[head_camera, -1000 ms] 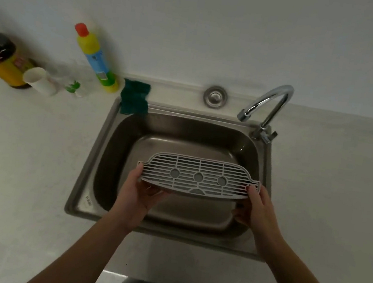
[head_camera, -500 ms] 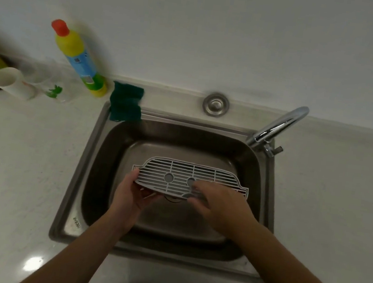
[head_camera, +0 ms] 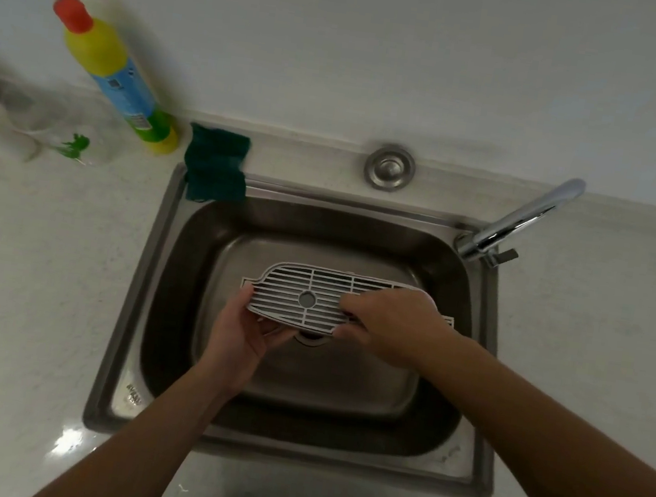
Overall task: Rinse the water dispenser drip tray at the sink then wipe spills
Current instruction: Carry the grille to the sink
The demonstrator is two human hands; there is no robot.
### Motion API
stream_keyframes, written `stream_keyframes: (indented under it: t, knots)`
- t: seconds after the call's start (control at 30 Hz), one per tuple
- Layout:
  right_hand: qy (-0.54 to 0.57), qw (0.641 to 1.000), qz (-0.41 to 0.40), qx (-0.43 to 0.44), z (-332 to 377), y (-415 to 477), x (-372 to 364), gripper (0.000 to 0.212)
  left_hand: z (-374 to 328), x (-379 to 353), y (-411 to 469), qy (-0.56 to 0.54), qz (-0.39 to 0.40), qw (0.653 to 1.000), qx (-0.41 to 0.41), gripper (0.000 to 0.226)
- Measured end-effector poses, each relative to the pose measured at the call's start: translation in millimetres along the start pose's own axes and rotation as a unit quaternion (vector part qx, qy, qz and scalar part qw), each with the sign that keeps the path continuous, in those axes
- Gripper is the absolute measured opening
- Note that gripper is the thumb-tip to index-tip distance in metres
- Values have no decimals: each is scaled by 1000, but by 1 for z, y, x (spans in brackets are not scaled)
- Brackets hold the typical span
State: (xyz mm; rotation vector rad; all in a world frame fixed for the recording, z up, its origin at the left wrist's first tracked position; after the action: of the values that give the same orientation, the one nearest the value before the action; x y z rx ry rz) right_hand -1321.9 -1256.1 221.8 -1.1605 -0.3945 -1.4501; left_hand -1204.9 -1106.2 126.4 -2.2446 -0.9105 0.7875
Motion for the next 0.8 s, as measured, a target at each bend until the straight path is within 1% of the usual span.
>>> stream_keyframes:
  t: [0.1,0.2,0.3,0.37,0.43,0.57,0.67,0.8]
  knots:
    - [-32,999,-29,24,9,-3,12,33,-1,3,1,-5,3,1000,-3,42]
    - [-44,998,-29,18,14,-8,20,36,-3,7,1,0,2,1000,-6,42]
    - [-36,999,-39,11,12,-20,31,34,-5,11,1,-1,-7,1000,-9,43]
    - [-8,998,-55,-2,2,-35,39,31,-7,15,1,-1,-7,1000,-14,44]
    - [22,997,-71,-30,-14,-54,44,30,-6,18,-1,-1,-10,1000,-14,43]
    - [70,984,-113,-114,-61,-102,35,24,-7,22,-7,19,-48,999,-17,36]
    - [69,972,-146,-171,-98,-133,18,17,-13,24,-14,45,-70,996,-34,35]
    - [40,956,-182,-228,-140,-159,-6,22,-21,27,-22,69,-91,992,-62,31]
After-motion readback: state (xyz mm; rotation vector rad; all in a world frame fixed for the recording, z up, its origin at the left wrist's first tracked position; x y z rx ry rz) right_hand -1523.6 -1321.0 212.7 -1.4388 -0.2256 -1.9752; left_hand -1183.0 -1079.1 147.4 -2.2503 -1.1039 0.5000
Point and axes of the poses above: each hand's wrist, its own y-axis towards the middle knuckle, its own x-axis out of the back of the hand, z = x × y, the point moved 8 cm from there along y, towards the middle knuckle, and after that the axes turned 14 degrees about y, right-handed, at the moved point
